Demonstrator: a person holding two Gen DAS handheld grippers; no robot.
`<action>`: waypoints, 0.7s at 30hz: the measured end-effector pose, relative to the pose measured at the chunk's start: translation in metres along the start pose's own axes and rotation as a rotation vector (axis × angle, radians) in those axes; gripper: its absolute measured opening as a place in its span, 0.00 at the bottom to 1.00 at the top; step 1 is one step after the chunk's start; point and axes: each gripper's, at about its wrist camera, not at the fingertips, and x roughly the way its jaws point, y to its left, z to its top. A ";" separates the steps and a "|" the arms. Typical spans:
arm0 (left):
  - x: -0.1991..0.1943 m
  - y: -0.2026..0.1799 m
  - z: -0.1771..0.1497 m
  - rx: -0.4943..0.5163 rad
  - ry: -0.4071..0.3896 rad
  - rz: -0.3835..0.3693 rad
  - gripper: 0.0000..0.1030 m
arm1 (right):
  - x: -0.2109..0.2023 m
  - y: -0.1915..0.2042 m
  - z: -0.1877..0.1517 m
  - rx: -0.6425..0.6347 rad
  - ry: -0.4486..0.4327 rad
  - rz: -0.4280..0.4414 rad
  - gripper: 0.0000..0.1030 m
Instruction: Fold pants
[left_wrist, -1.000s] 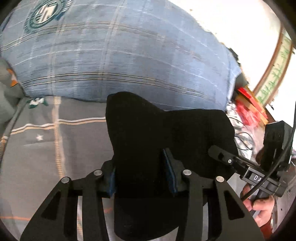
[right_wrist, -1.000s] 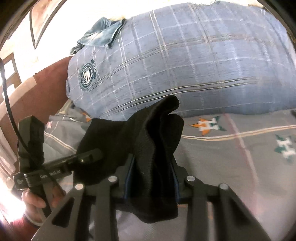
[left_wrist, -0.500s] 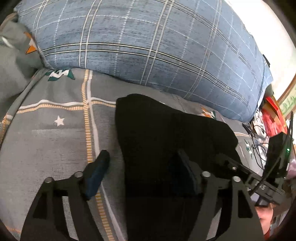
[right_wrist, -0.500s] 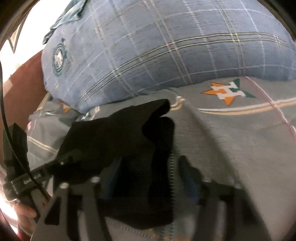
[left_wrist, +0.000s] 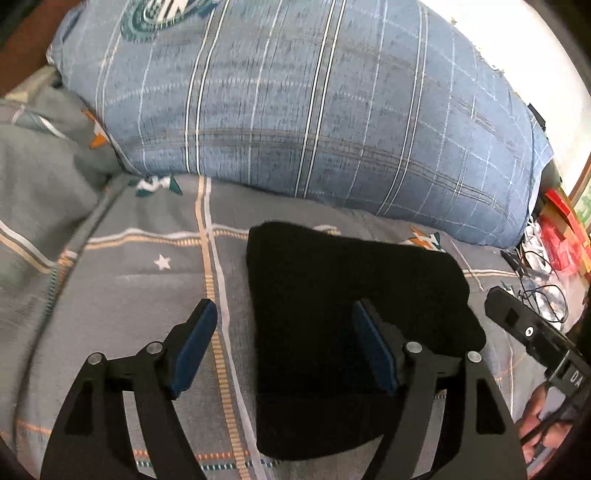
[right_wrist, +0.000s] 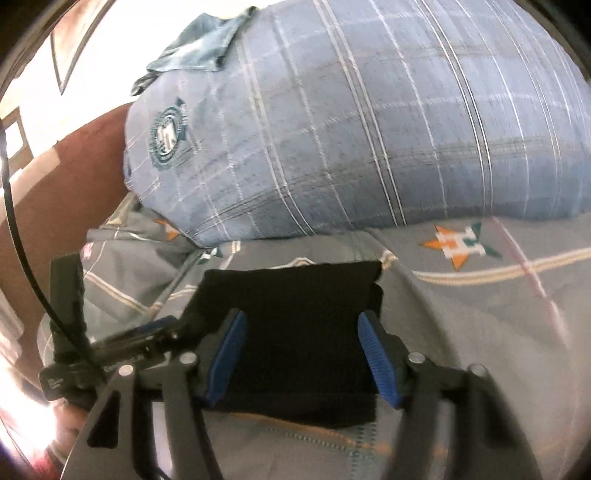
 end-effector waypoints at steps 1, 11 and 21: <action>-0.003 -0.001 -0.001 0.001 -0.008 0.003 0.74 | -0.002 0.006 0.000 -0.019 -0.007 -0.012 0.62; -0.023 -0.012 -0.012 0.053 -0.061 0.078 0.74 | -0.017 0.025 -0.013 -0.093 -0.054 -0.048 0.63; -0.049 -0.019 -0.025 0.076 -0.101 0.150 0.74 | -0.029 0.025 -0.031 -0.108 -0.058 -0.055 0.73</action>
